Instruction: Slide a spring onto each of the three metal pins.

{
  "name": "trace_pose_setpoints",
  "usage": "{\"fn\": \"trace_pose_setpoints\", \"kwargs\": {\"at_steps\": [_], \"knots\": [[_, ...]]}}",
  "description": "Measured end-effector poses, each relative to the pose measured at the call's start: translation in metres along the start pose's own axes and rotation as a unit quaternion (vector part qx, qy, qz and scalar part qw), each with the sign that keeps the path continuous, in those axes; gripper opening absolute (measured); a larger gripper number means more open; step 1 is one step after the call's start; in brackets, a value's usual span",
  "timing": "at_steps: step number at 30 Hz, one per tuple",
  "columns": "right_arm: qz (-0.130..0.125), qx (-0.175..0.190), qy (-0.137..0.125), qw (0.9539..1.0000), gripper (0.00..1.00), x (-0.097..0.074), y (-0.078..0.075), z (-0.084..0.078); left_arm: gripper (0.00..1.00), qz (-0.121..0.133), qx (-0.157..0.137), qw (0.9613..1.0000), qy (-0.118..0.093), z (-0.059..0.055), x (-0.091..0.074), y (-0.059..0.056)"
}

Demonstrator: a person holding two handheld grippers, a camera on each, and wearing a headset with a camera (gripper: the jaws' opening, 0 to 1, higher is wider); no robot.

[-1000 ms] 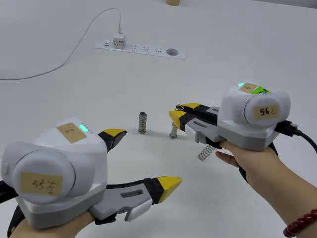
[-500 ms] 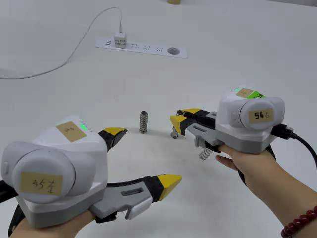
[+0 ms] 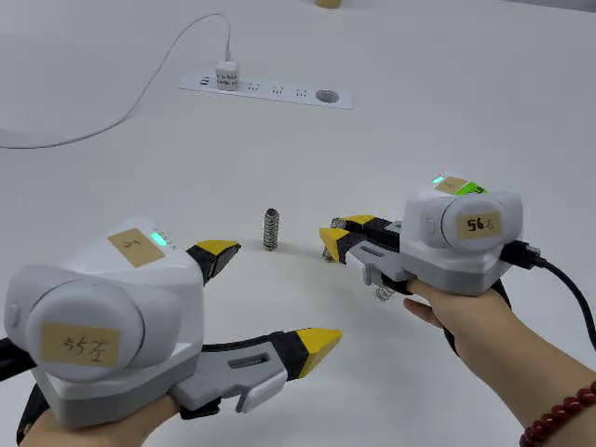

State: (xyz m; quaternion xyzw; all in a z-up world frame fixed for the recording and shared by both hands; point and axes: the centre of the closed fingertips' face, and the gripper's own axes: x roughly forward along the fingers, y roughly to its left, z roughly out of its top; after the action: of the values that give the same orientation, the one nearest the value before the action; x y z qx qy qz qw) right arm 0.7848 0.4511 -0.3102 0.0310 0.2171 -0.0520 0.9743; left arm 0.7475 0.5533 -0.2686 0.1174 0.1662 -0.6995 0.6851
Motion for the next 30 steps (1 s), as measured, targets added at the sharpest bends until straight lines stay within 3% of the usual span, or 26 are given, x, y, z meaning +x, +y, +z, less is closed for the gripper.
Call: {"fn": "trace_pose_setpoints", "kwargs": {"at_steps": [15, 19, 30], "knots": [[-0.001, -0.001, 0.004, 1.0000, 0.12, 0.000, 0.000, -0.005, 0.75, 0.003, 0.000, 1.0000, 0.001, 0.000, -0.001, 0.001], [0.002, 0.012, 0.004, 0.9999, 0.19, -0.001, 0.002, -0.006, 0.75, 0.004, 0.002, 1.0000, 0.002, -0.001, -0.001, 0.001], [0.003, 0.025, -0.019, 0.9995, 0.25, -0.019, 0.005, 0.014, 0.75, 0.004, 0.004, 1.0000, 0.003, 0.000, 0.001, -0.001]]}}
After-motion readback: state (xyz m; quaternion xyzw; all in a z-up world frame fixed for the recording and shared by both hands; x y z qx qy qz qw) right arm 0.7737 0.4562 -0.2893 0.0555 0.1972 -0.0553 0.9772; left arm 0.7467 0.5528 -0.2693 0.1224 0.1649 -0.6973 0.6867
